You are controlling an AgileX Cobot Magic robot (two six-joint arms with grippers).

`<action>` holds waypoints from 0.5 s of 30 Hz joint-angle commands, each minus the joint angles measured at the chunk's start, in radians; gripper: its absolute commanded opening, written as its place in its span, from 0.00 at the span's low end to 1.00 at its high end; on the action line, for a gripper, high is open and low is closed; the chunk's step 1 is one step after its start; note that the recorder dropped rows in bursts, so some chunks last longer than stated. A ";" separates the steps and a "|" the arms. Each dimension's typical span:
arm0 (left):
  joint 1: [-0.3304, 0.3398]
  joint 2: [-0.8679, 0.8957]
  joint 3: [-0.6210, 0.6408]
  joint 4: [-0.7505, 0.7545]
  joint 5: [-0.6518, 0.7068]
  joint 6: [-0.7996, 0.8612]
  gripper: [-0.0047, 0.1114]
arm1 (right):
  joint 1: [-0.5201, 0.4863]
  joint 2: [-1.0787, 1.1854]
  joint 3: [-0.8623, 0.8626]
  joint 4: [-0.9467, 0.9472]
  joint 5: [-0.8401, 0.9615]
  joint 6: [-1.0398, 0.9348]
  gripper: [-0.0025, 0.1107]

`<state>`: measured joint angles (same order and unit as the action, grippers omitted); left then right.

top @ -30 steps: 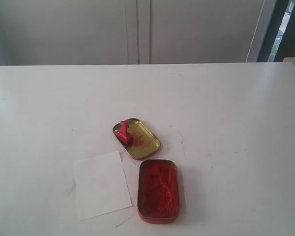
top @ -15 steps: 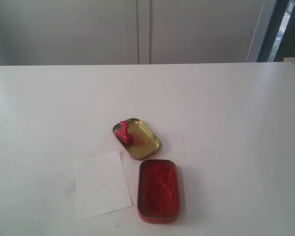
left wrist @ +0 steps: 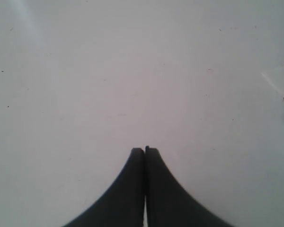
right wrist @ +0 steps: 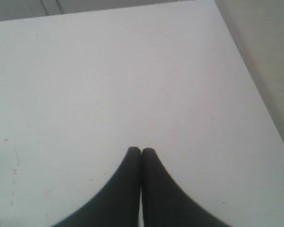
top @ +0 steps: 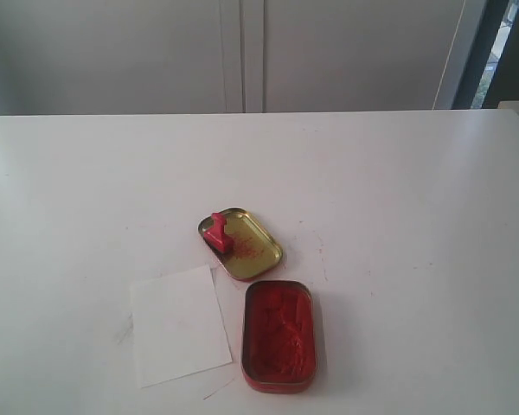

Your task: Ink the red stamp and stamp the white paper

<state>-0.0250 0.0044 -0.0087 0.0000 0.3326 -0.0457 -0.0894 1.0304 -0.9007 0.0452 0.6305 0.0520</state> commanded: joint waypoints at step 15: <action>0.002 -0.004 0.009 0.000 0.004 -0.003 0.04 | 0.080 0.417 -0.319 0.242 0.200 -0.235 0.02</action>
<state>-0.0250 0.0044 -0.0087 0.0000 0.3326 -0.0457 -0.0489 1.4046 -1.1795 0.2804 0.8128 -0.1670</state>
